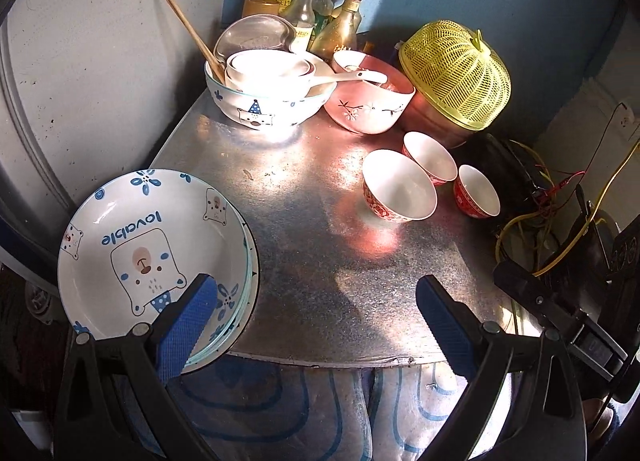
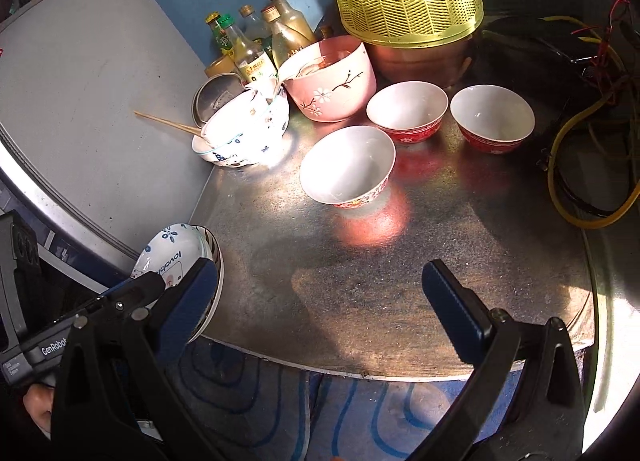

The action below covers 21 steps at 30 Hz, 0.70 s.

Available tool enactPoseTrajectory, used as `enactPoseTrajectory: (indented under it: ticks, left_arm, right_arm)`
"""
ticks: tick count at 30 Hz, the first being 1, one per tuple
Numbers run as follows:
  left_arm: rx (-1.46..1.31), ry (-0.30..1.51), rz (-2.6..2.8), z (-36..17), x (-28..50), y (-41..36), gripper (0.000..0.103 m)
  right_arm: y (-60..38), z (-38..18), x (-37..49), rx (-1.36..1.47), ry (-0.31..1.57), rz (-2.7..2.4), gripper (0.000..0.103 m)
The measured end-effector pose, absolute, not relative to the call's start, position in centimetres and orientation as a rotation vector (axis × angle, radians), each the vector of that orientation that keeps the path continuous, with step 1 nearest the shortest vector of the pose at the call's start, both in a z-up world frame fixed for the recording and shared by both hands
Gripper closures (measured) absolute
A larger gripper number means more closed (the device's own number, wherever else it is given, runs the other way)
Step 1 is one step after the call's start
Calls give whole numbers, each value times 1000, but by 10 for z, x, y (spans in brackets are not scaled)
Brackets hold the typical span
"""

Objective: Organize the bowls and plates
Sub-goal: 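Withdraw the left tool from the stack toward the white bowls, then move the left tool to the rim of a red-rimmed white bowl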

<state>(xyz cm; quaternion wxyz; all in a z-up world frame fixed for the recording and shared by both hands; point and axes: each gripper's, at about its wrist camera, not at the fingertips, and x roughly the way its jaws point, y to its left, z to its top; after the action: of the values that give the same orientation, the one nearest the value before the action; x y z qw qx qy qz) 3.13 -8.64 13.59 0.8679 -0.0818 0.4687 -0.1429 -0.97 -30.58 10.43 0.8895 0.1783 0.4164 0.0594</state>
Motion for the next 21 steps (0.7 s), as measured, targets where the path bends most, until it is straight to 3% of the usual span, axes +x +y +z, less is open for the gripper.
enactPoseTrajectory:
  ticks: [21]
  left_arm:
    - [-199, 1022, -426, 128, 61, -120, 3]
  right_arm:
    - [-341, 105, -17, 436, 853, -6, 0]
